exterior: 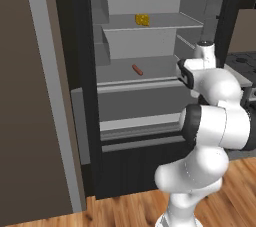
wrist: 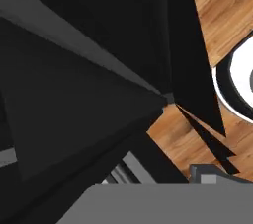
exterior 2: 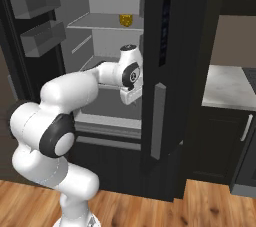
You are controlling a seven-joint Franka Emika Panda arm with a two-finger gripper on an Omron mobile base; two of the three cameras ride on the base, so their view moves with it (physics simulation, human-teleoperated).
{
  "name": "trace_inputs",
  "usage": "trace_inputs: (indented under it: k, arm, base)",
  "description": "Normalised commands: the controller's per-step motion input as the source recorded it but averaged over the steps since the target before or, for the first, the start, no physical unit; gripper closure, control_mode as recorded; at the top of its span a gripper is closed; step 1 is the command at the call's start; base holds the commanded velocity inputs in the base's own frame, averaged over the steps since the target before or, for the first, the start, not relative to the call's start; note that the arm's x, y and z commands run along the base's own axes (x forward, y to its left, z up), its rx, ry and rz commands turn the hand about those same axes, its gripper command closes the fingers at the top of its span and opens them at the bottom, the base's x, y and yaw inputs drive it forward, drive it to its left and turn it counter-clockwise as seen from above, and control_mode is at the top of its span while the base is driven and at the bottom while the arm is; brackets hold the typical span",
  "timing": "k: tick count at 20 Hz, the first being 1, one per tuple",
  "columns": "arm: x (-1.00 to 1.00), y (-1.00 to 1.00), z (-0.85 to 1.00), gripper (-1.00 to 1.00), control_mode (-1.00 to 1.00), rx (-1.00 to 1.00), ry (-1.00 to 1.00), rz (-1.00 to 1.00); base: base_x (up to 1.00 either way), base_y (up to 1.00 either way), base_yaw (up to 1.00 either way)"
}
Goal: Retrieve the sausage and cheese from the fridge and place them on the cutting board on the counter.
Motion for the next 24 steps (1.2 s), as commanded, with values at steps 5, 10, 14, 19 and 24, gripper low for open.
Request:
trace_inputs:
  k: [5,10,14,19,24]
  arm:
    - [-0.19,-0.27,-0.06,-1.0,-1.0,0.15,0.0,-0.38]
    - [-0.63,-0.4,0.0,-1.0,-1.0,0.14,0.0,-0.34]
    - [-0.49,-0.72,-0.01,-1.0,-1.0,0.1,0.0,-0.32]
    - [-0.03,-0.73,0.0,-1.0,-1.0,0.06,0.0,-0.27]
    - [0.19,-0.43,0.06,-1.0,-1.0,0.05,-0.03,-0.21]
  base:
    - [0.0,0.0,0.0]
    - [0.0,0.0,0.0]
    - [0.0,0.0,0.0]
    - [0.0,0.0,0.0]
    - [0.0,0.0,0.0]
